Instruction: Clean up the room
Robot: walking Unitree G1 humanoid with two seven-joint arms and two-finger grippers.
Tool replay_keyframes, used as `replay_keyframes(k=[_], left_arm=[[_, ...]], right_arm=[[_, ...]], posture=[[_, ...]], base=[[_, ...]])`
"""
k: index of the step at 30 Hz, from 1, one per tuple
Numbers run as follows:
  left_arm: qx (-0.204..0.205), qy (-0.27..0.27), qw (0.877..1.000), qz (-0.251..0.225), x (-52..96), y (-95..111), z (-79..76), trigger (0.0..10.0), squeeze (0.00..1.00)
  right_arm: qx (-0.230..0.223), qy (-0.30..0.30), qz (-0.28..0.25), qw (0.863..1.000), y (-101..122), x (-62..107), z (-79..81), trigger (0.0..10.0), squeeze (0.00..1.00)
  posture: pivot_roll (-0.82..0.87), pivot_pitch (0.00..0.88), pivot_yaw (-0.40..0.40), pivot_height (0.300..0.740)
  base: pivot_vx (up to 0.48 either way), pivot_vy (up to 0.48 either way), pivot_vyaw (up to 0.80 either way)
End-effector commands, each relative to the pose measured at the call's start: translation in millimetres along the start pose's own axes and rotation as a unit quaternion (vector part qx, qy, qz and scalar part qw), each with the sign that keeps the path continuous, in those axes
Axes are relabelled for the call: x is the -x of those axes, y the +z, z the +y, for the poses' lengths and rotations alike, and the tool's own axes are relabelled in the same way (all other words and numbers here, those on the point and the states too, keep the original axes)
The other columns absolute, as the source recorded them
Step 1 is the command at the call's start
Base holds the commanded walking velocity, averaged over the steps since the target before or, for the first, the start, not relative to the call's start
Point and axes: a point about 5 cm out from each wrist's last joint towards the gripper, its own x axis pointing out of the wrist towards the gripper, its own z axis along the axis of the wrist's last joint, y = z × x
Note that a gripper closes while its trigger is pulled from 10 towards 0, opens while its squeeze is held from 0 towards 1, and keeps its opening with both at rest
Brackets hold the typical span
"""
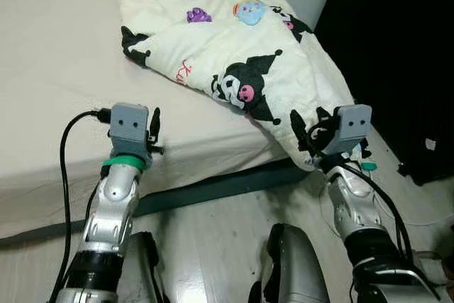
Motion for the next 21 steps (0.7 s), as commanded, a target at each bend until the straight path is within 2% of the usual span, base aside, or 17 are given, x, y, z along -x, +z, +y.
replay_keyframes(k=[1,7,11,14,17,21], left_arm=[[-0.007,-0.005,1.000,0.013,3.0,-7.5,-1.7,10.0,0.00],[-0.032,-0.004,0.998,0.052,6.5,-15.7,0.1,10.0,0.00],[-0.074,-0.005,0.994,0.077,3.6,-23.0,1.7,10.0,0.00],[-0.082,-0.003,0.994,0.078,1.9,-23.5,2.6,10.0,0.00],[-0.086,0.005,0.994,0.073,-4.9,-18.5,7.4,10.0,0.00],[-0.089,0.015,0.994,0.069,-5.1,-14.1,14.8,10.0,0.00]], right_arm=[[0.001,-0.011,0.004,1.000,-2.4,4.1,-5.1,10.0,0.00],[-0.003,-0.007,0.007,1.000,-1.0,4.8,-10.1,10.0,0.00],[0.022,-0.027,0.011,0.999,4.0,2.3,-22.7,10.0,0.00],[0.029,-0.031,0.014,0.999,4.8,1.2,-25.6,10.0,0.00],[0.004,-0.035,0.028,0.999,5.3,-7.3,-30.4,10.0,0.00],[-0.014,-0.029,0.030,0.999,8.6,-17.1,-28.8,10.0,0.00]], posture=[[0.07,0.103,0.002,0.420],[0.07,0.103,-0.007,0.420],[0.07,0.108,-0.016,0.420],[0.08,0.110,-0.017,0.420],[0.09,0.121,-0.025,0.420],[0.12,0.138,-0.032,0.420]], base=[[0.000,0.000,0.00],[0.000,0.000,0.00],[0.000,0.000,0.00],[0.000,0.000,0.00],[0.000,0.000,0.00],[0.000,0.000,0.00]])
